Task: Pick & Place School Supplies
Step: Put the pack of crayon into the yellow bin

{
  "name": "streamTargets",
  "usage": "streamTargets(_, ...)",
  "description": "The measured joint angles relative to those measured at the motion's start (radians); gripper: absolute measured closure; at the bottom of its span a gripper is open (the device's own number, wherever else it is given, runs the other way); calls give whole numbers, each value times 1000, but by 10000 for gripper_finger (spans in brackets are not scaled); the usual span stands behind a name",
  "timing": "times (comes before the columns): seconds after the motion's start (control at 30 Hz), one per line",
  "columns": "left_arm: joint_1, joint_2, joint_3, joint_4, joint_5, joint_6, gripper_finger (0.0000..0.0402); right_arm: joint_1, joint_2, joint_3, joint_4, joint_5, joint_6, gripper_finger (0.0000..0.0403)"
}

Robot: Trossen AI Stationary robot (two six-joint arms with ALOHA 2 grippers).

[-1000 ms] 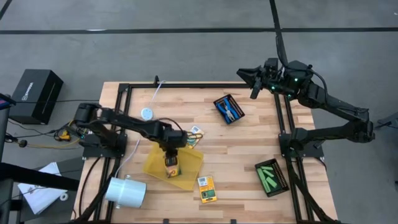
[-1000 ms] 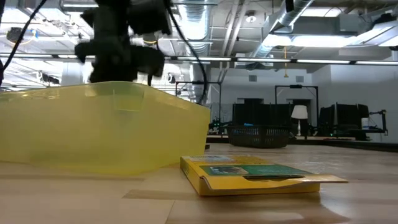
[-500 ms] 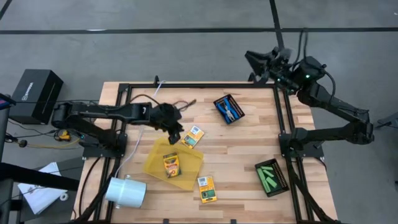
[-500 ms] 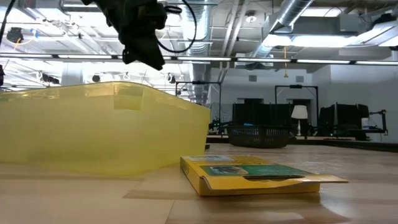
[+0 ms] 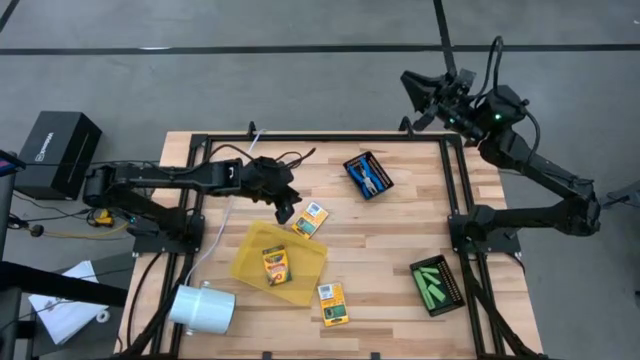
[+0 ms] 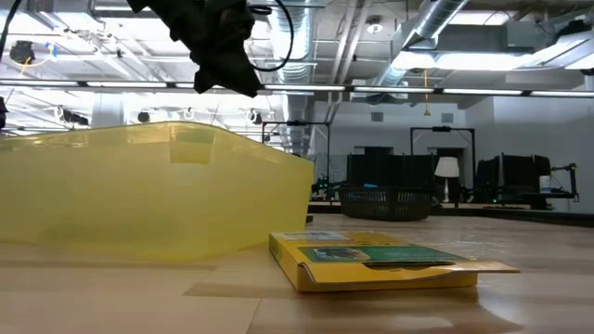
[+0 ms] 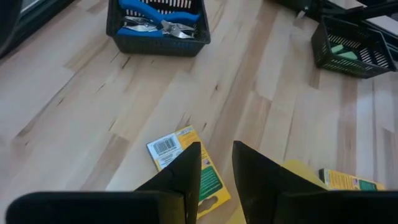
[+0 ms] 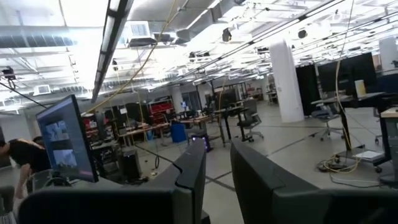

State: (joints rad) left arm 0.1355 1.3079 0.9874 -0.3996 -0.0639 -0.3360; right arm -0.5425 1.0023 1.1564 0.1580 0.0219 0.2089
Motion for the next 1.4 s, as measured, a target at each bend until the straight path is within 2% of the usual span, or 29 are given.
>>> streamTargets(0.27, 5, 0, 0, 6, -64, 17, 315, -17, 0, 0, -23, -1, -1, 335)
streamTargets(0.67, 55, 1, 0, 15, -67, 25, 309, -17, 0, 0, -2, -29, -1, 335)
streamTargets(1.4, 55, 34, -2, 37, -65, 25, 309, -16, 0, 0, 8, -30, -7, 335)
